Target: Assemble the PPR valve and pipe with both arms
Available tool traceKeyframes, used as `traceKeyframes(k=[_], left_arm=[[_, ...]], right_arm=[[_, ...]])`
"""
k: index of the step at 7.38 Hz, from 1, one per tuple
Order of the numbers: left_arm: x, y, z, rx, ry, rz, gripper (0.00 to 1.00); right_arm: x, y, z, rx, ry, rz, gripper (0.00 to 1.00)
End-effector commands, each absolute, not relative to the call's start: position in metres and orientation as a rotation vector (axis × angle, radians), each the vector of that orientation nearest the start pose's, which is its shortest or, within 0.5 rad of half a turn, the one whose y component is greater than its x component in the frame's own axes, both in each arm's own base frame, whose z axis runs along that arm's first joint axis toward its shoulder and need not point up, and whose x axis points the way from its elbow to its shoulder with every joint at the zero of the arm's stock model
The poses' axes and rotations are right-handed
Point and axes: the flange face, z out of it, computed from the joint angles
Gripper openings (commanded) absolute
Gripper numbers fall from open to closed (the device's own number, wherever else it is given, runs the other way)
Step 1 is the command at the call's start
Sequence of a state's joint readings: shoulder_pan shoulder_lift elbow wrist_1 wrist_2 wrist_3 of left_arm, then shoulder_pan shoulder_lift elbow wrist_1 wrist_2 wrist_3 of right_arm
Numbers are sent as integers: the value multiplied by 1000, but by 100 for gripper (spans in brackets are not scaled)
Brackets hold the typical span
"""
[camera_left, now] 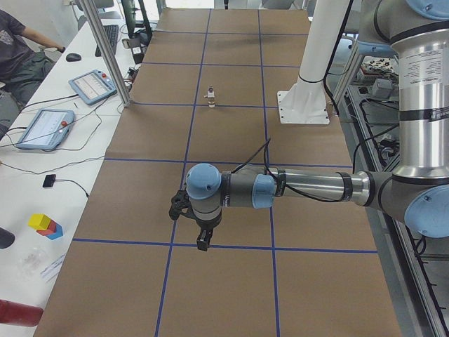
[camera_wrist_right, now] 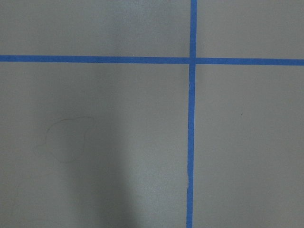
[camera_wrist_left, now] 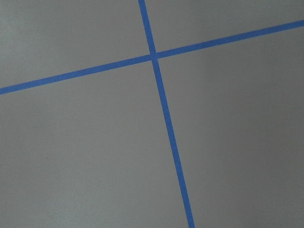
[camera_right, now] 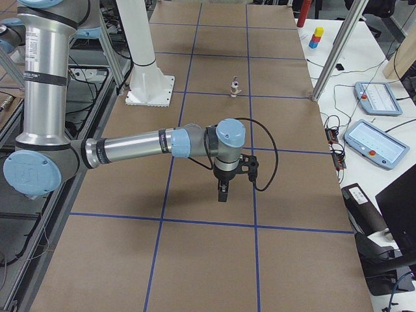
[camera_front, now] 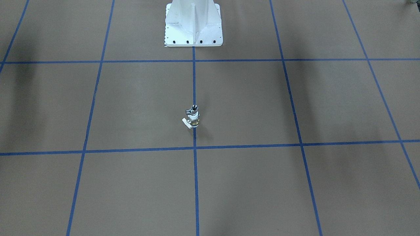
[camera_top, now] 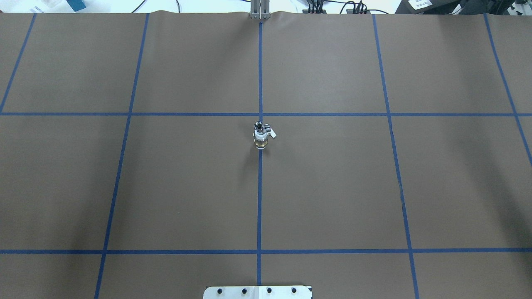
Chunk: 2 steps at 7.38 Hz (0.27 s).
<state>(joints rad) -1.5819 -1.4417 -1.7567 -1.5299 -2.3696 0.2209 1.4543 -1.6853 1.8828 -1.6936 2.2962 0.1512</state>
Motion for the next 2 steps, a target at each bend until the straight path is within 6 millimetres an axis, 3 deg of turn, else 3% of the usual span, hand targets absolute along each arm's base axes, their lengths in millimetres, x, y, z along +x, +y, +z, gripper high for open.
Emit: traceKeyframes(k=[1, 2], left_arm=[[-68, -437, 621, 122, 792, 207, 100], [-68, -436, 615, 135, 809, 207, 100]], right_arm=[[16, -446, 574, -28, -728, 18, 100], [15, -446, 574, -29, -728, 15, 100]])
